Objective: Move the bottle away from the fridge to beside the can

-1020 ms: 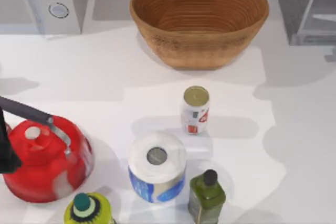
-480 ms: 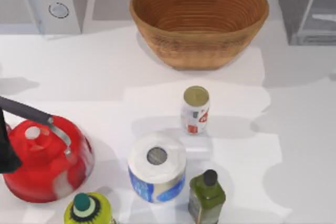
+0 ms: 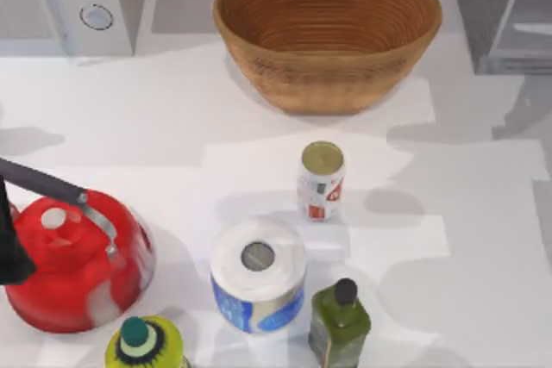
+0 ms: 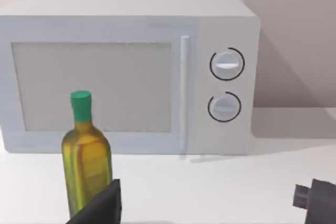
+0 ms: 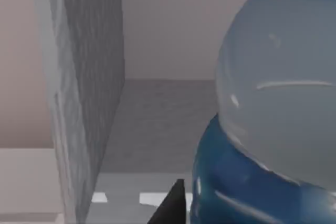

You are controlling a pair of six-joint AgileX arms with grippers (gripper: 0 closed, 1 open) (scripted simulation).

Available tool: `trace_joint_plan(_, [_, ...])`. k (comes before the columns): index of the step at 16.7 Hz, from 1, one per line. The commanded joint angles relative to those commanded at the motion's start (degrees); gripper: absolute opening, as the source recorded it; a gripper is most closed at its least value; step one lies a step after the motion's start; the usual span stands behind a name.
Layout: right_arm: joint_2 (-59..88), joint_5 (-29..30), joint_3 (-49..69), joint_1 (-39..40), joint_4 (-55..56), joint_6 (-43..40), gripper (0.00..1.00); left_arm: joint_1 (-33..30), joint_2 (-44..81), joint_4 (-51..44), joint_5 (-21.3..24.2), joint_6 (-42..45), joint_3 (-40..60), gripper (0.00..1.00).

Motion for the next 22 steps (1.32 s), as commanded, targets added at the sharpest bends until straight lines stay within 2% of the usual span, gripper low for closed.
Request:
trace_joint_plan(6, [6.35,25.41,-7.17,25.89,13.83,-0.4,0.0,0.0,0.0,0.0,0.0,0.0,0.0,1.0])
trace_joint_plan(8, [7.48,32.08,-9.36,32.55,17.44,-0.5,0.0,0.0,0.0,0.0,0.0,0.0,0.0,1.0])
trace_joint_plan(10, [8.01,36.37,-11.03,36.81,19.93,-0.58,0.0,0.0,0.0,0.0,0.0,0.0,0.0,1.0])
trace_joint_plan(12, [8.08,38.21,-11.85,38.63,20.98,-0.62,0.0,0.0,0.0,0.0,0.0,0.0,0.0,1.0])
trace_joint_plan(21, [8.07,38.29,-11.88,38.71,21.03,-0.63,0.0,0.0,0.0,0.0,0.0,0.0,0.0,1.0])
trace_joint_plan(22, [8.07,38.29,-11.88,38.71,21.03,-0.63,0.08,0.0,0.0,0.0,0.0,0.0,0.0,1.0])
